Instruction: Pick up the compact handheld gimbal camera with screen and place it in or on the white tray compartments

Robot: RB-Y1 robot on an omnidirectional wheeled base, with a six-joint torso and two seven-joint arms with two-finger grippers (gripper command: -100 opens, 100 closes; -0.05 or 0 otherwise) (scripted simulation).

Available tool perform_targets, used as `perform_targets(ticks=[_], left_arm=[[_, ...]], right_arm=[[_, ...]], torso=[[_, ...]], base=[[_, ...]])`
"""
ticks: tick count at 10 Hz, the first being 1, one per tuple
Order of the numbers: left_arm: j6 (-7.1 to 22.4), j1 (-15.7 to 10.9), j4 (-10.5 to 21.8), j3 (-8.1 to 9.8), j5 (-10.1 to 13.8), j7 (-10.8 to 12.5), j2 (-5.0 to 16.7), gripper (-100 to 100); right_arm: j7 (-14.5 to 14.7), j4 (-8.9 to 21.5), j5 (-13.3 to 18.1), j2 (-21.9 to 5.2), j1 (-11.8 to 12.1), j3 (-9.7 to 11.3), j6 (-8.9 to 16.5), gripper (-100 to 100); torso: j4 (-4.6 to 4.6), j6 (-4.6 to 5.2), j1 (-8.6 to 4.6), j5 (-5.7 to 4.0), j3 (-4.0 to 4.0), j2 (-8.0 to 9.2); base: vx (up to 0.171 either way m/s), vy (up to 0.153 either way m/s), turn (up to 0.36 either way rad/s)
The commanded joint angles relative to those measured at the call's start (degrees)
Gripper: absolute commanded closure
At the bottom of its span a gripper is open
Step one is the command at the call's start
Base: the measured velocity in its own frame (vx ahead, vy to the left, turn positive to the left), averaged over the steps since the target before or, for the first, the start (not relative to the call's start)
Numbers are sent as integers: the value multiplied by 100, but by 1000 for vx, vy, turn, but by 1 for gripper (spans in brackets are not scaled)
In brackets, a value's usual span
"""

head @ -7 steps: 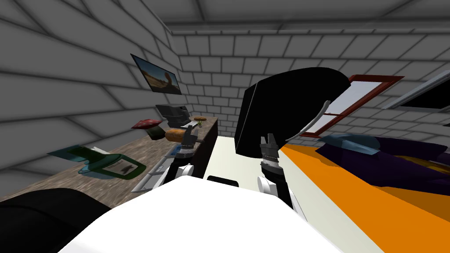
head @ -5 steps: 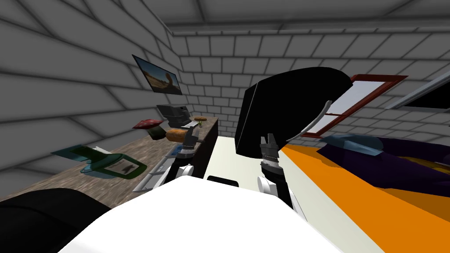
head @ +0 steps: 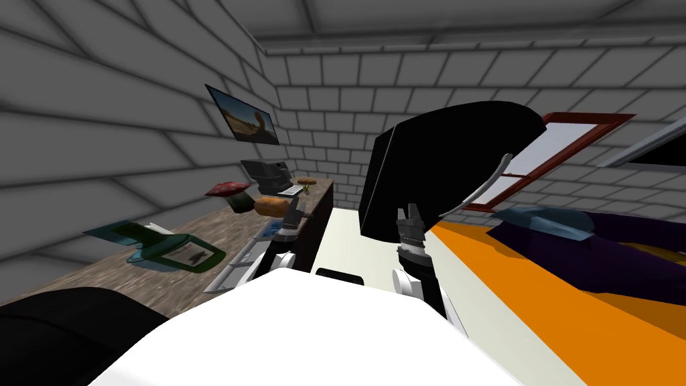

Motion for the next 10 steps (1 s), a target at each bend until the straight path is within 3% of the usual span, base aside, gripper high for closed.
perform_targets(ticks=[1, 10], left_arm=[[-65, -71, 280, -12, 23, 42, 51, -100], [-250, -433, 1877, -11, 171, 257, 189, -100]], right_arm=[[0, 0, 0, 0, 0, 0, 0, 0], [0, 0, 0, 0, 0, 0, 0, 0]], torso=[[0, 0, 0, 0, 0, 0], [-1, 0, -7, -2, -4, -7]], base=[[12, 5, 25], [22, -6, 32]])
